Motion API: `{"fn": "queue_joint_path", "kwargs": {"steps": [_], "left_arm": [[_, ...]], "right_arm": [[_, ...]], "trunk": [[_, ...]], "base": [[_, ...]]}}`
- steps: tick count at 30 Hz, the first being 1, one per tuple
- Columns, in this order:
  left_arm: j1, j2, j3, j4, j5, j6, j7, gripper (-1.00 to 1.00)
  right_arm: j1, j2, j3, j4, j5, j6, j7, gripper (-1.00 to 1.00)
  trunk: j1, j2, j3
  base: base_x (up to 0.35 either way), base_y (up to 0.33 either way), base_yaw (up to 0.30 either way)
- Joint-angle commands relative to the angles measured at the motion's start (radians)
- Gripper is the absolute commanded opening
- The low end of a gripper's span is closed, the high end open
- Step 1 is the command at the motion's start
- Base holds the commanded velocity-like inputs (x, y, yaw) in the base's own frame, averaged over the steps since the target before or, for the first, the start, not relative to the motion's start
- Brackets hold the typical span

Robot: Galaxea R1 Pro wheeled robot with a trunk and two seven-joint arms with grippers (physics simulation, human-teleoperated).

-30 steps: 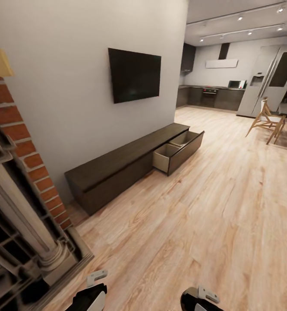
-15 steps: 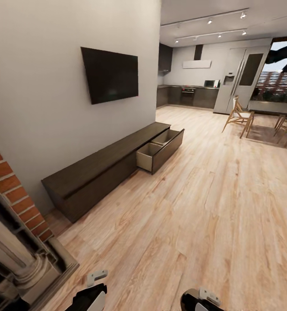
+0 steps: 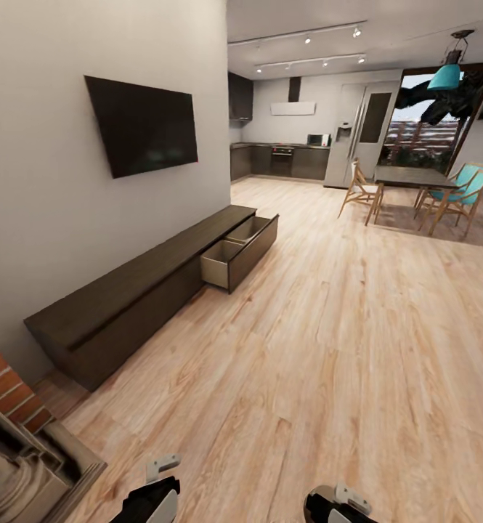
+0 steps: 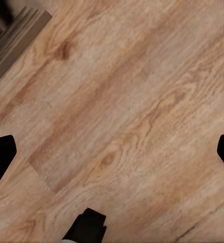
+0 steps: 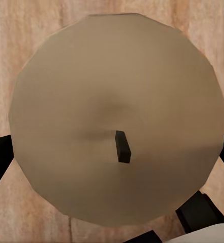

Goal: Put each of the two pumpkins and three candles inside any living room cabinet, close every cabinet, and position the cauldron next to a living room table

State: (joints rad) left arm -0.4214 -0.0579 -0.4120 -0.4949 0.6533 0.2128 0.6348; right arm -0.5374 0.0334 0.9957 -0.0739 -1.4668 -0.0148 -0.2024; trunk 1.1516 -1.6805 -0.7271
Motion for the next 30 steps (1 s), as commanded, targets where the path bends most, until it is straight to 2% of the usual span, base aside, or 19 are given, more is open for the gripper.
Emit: {"fn": "queue_joint_path", "kwargs": {"steps": [1, 9, 18, 30], "left_arm": [[0.000, 0.001, -0.007, -0.002, 0.005, 0.005, 0.008, 1.00], [0.000, 0.001, -0.007, -0.002, 0.005, 0.005, 0.008, 1.00], [0.000, 0.001, -0.007, -0.002, 0.004, 0.005, 0.008, 1.00], [0.000, 0.001, -0.007, -0.002, 0.003, 0.005, 0.008, 1.00]], "right_arm": [[-0.001, 0.000, 0.009, -0.001, -0.011, -0.002, -0.005, -1.00], [-0.001, 0.000, 0.009, -0.001, -0.012, -0.002, -0.005, -1.00], [0.000, 0.000, 0.009, -0.001, -0.012, -0.004, -0.005, -1.00], [0.000, -0.001, 0.008, -0.001, -0.012, -0.002, -0.005, -1.00]], "trunk": [[0.000, 0.000, -0.001], [0.000, 0.000, -0.001], [0.000, 0.000, -0.001], [0.000, 0.000, -0.001]], "base": [[0.017, 0.000, -0.278], [0.131, 0.000, -0.278], [0.311, 0.000, -0.273], [0.326, 0.000, -0.050]]}}
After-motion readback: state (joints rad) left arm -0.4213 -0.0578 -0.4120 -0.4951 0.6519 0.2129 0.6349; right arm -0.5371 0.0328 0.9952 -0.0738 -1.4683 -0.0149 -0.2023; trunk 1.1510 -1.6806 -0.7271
